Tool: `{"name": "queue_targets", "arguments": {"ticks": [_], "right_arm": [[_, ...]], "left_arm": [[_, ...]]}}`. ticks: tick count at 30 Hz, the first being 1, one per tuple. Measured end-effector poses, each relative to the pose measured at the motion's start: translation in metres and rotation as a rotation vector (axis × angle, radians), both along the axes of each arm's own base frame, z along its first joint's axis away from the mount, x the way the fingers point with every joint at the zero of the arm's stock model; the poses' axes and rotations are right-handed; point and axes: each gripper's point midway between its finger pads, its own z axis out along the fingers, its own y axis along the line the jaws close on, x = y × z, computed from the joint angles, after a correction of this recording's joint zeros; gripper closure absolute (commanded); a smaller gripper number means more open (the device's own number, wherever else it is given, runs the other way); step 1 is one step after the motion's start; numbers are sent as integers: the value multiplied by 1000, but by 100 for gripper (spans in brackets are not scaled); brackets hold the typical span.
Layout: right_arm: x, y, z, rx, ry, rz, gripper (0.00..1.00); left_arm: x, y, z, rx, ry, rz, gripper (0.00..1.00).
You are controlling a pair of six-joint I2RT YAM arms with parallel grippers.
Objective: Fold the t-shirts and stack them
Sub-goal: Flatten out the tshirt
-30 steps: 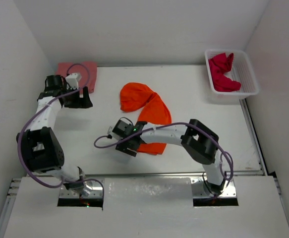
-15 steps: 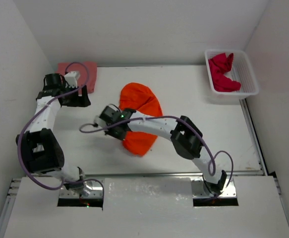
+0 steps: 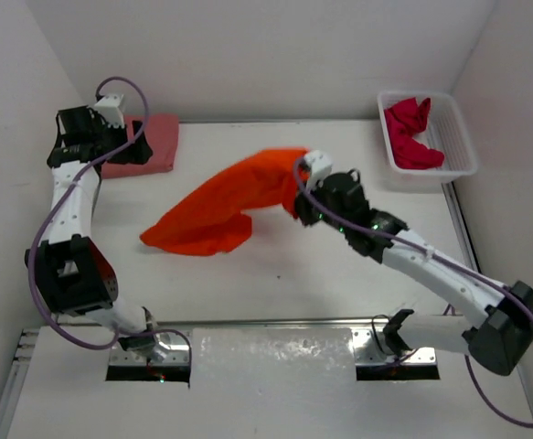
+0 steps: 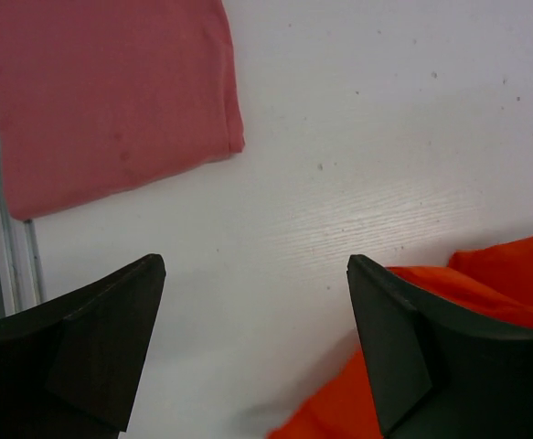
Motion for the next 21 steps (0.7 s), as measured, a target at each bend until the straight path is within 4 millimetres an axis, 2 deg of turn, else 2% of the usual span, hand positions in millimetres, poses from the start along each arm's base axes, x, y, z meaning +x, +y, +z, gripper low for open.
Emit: {"name": "queue_targets", "arguments": {"ticks": [1, 3, 4, 5, 6, 7, 8, 10, 11, 12, 13, 14, 15, 17, 18, 19, 20, 21], "right_arm": [[-15, 2, -32, -38, 56, 37, 89], [-46, 2, -104, -137, 207, 109, 47], [-69, -5, -145, -200, 317, 151, 28], [-86, -13, -169, -238, 401, 167, 11], [-103, -25, -189, -291, 485, 177, 2], [-114, -35, -198, -327, 541, 172, 1], [-115, -41, -197, -341, 539, 152, 1], [-103, -49, -177, -305, 475, 89, 3], [-92, -52, -162, -267, 425, 46, 35], [-83, -54, -147, -241, 382, 22, 74], [-71, -53, -131, -214, 340, 0, 99], [-59, -50, -121, -197, 324, -17, 100], [-49, -44, -112, -189, 316, -25, 94], [-28, -33, -110, -181, 323, -41, 60], [-19, -29, -119, -179, 353, -46, 36], [-13, -30, -134, -179, 398, -64, 30], [-10, -39, -153, -198, 453, -95, 26], [-11, -50, -170, -217, 505, -126, 24]], "left_arm": [[1, -1, -1, -5, 4, -3, 21], [1, -2, -5, -12, 12, -7, 21], [1, -2, -6, -15, 16, -10, 21], [1, -2, -7, -16, 17, -12, 20], [1, -3, -8, -15, 19, -20, 19], [-1, -4, -10, -13, 25, -28, 19], [-2, -5, -12, -7, 32, -36, 18], [-7, -5, -20, 13, 60, -45, 17], [-10, -3, -26, 24, 80, -44, 19], [-13, -2, -32, 32, 103, -41, 25], [-17, 1, -42, 38, 138, -41, 26], [-20, 2, -52, 42, 168, -49, 25], [-24, 3, -66, 49, 206, -58, 19], [-37, 3, -104, 62, 311, -84, 14], [-43, 2, -121, 64, 362, -91, 12], [-52, 3, -141, 67, 426, -99, 12], [-61, 3, -161, 64, 495, -110, 9], [-66, 3, -175, 57, 546, -119, 0]]}}
